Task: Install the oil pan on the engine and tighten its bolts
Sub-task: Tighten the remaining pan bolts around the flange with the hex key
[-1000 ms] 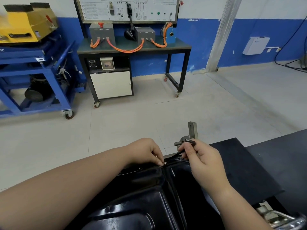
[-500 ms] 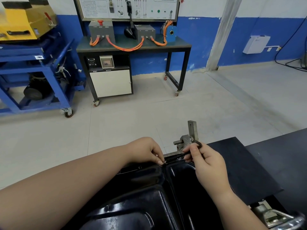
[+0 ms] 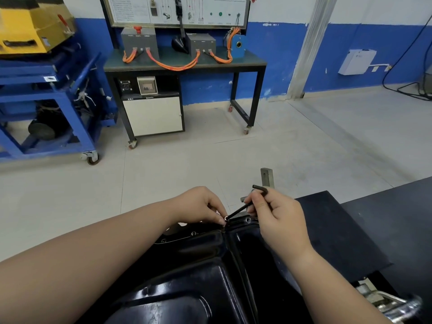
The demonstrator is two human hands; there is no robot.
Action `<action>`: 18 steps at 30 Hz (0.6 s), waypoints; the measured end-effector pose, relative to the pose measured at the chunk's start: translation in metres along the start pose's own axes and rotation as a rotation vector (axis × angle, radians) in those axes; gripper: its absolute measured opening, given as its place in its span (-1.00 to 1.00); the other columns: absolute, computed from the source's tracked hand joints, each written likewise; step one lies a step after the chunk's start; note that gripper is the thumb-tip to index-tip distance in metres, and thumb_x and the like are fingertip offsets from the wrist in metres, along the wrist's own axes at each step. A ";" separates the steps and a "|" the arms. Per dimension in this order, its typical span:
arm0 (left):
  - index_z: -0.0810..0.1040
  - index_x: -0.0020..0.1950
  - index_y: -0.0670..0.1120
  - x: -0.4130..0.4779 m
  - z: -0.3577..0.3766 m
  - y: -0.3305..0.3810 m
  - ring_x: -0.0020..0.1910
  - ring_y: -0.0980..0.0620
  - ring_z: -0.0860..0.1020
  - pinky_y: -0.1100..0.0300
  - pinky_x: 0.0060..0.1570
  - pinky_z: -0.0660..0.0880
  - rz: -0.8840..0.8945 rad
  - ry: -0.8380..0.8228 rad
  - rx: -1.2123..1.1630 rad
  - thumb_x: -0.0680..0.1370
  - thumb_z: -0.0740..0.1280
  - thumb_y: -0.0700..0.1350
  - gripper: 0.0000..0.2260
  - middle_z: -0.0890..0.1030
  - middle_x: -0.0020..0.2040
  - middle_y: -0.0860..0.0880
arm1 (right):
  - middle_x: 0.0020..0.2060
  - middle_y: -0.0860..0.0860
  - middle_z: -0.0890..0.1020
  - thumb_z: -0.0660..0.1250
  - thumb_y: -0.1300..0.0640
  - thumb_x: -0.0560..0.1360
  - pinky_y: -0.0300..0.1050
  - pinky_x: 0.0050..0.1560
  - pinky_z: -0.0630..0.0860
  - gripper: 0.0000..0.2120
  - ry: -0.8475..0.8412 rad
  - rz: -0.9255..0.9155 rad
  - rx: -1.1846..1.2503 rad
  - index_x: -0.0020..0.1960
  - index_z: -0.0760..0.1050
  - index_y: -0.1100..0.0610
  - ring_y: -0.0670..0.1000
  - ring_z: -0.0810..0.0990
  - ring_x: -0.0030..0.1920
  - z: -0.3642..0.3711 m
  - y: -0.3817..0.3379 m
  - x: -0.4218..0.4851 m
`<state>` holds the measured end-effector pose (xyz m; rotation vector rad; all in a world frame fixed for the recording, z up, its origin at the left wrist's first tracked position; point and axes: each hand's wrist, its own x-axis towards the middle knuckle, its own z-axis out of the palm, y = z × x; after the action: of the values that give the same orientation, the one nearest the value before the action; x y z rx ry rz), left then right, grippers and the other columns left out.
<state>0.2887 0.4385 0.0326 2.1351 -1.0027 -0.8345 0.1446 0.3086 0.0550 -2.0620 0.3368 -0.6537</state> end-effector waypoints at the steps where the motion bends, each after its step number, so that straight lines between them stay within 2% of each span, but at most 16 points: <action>1: 0.68 -0.11 -0.10 0.000 0.000 0.000 -0.56 0.23 0.35 0.44 -0.50 0.26 -0.005 0.004 -0.003 0.39 0.49 -0.17 -0.90 0.43 -0.58 0.16 | -0.43 -0.06 0.60 0.28 0.21 0.53 -0.10 -0.22 0.51 -0.78 -0.013 -0.019 -0.020 -0.26 0.57 0.08 -0.11 0.58 -0.32 0.000 -0.001 0.001; 8: 0.68 -0.12 -0.06 0.000 -0.002 -0.002 -0.57 0.22 0.35 0.42 -0.50 0.26 0.007 -0.003 0.025 0.40 0.49 -0.16 -0.92 0.43 -0.59 0.17 | -0.42 -0.05 0.59 0.27 0.19 0.55 -0.22 -0.25 0.42 -0.79 -0.079 -0.057 -0.110 -0.24 0.57 0.12 -0.10 0.55 -0.27 0.004 -0.007 0.007; 13: 0.69 -0.12 -0.04 -0.001 -0.001 -0.003 -0.55 0.22 0.34 0.39 -0.45 0.27 0.024 -0.008 0.035 0.40 0.49 -0.16 -0.91 0.43 -0.58 0.18 | -0.42 -0.03 0.60 0.27 0.20 0.54 -0.21 -0.22 0.43 -0.80 -0.097 -0.075 -0.132 -0.23 0.57 0.13 -0.06 0.57 -0.28 0.004 -0.007 0.006; 16: 0.69 -0.13 -0.02 0.000 -0.001 -0.004 -0.54 0.23 0.35 0.41 -0.45 0.26 0.028 -0.014 0.025 0.39 0.49 -0.17 -0.90 0.44 -0.58 0.18 | -0.42 -0.02 0.59 0.27 0.21 0.54 -0.33 -0.26 0.37 -0.80 -0.101 -0.092 -0.148 -0.23 0.57 0.14 -0.07 0.53 -0.29 0.004 -0.008 0.004; 18: 0.68 -0.13 0.00 0.000 0.000 -0.003 -0.54 0.23 0.35 0.42 -0.45 0.26 0.034 -0.018 0.022 0.39 0.49 -0.18 -0.89 0.45 -0.58 0.17 | -0.42 -0.03 0.58 0.27 0.21 0.54 -0.33 -0.27 0.36 -0.80 -0.101 -0.099 -0.156 -0.23 0.57 0.15 -0.07 0.51 -0.28 0.005 -0.009 0.004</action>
<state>0.2903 0.4406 0.0304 2.1263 -1.0597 -0.8316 0.1503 0.3147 0.0613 -2.2632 0.2352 -0.5951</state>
